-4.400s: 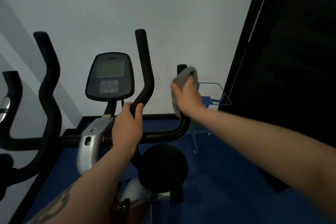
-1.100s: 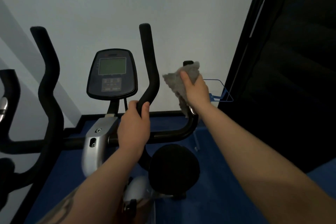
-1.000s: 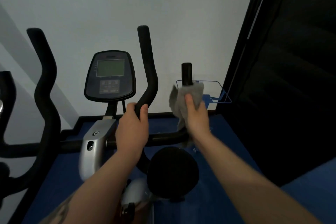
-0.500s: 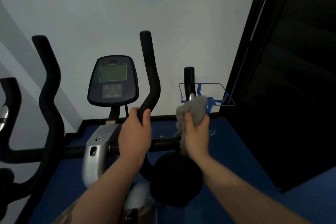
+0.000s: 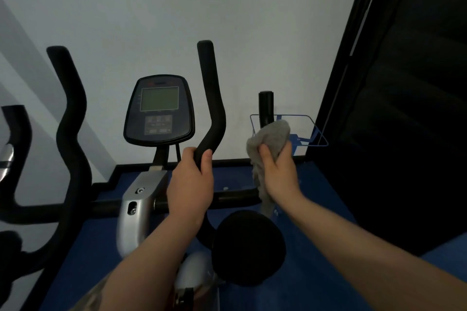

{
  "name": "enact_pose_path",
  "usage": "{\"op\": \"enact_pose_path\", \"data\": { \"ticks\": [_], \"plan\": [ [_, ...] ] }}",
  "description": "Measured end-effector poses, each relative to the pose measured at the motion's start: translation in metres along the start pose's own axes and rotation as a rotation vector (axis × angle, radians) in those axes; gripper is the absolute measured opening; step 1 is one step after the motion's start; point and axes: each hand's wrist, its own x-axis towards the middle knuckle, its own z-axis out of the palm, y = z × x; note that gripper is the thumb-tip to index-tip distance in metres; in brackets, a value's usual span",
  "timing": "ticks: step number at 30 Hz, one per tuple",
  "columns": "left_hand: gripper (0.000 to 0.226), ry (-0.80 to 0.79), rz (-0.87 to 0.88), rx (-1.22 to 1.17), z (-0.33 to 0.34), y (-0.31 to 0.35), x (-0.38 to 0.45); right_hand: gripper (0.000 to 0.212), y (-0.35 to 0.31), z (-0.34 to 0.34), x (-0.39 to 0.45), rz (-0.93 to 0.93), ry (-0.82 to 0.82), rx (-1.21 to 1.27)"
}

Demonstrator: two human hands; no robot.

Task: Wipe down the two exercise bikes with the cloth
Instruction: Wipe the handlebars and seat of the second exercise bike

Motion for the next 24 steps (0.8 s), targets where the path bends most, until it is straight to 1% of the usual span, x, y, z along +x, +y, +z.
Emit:
{"op": "enact_pose_path", "data": {
  "ticks": [2, 4, 6, 7, 8, 10, 13, 14, 15, 16, 18, 19, 20, 21, 22, 23, 24],
  "plan": [
    [0.023, -0.006, -0.003, 0.009, 0.0, -0.001, 0.001, 0.052, -0.011, -0.001, 0.018, -0.022, -0.011, -0.09],
    [0.022, -0.008, -0.006, 0.005, 0.0, -0.001, 0.001, 0.052, -0.035, 0.0, 0.054, -0.038, -0.02, -0.162],
    [0.023, -0.014, -0.006, -0.003, 0.001, 0.0, 0.0, 0.046, -0.062, 0.002, 0.087, -0.101, -0.016, -0.149],
    [0.025, -0.017, -0.006, -0.007, 0.0, 0.001, 0.0, 0.04, -0.069, 0.005, 0.098, -0.159, -0.016, -0.133],
    [0.026, -0.021, -0.007, -0.011, 0.0, 0.001, 0.0, 0.034, -0.07, 0.007, 0.102, -0.216, -0.017, -0.123],
    [0.027, -0.023, -0.009, -0.021, -0.001, 0.0, 0.0, 0.03, -0.061, 0.007, 0.104, -0.262, -0.012, -0.093],
    [0.024, -0.014, -0.004, -0.016, -0.001, -0.001, 0.0, 0.027, -0.061, 0.005, 0.107, -0.286, -0.033, -0.191],
    [0.023, -0.016, -0.001, -0.008, -0.001, -0.001, 0.0, 0.028, -0.069, 0.005, 0.118, -0.224, -0.053, -0.258],
    [0.023, -0.021, 0.0, 0.0, -0.001, 0.0, 0.0, 0.029, -0.081, 0.003, 0.127, -0.105, -0.082, -0.31],
    [0.023, -0.024, -0.003, 0.006, -0.001, 0.0, 0.0, 0.029, -0.094, 0.0, 0.133, 0.038, -0.132, -0.305],
    [0.024, -0.021, -0.012, 0.005, -0.001, 0.0, 0.0, 0.023, -0.109, -0.004, 0.135, 0.259, -0.257, -0.114],
    [0.024, -0.021, -0.015, 0.003, -0.001, 0.0, 0.0, 0.022, -0.109, -0.002, 0.132, 0.322, -0.232, 0.002],
    [0.024, -0.022, -0.018, 0.004, -0.001, 0.0, 0.0, 0.027, -0.104, 0.002, 0.127, 0.351, -0.141, 0.096],
    [0.024, -0.024, -0.02, 0.004, -0.001, 0.0, -0.001, 0.033, -0.094, 0.009, 0.12, 0.31, -0.005, 0.108],
    [0.023, -0.027, -0.02, 0.004, -0.001, -0.001, -0.001, 0.037, -0.084, 0.017, 0.112, 0.202, 0.126, 0.053],
    [0.023, -0.027, -0.018, 0.003, -0.002, 0.0, 0.0, 0.04, -0.077, 0.023, 0.106, 0.037, 0.22, -0.083],
    [0.022, -0.029, -0.016, 0.004, -0.001, 0.001, 0.0, 0.041, -0.074, 0.028, 0.104, -0.139, 0.264, -0.255]
  ]
}}
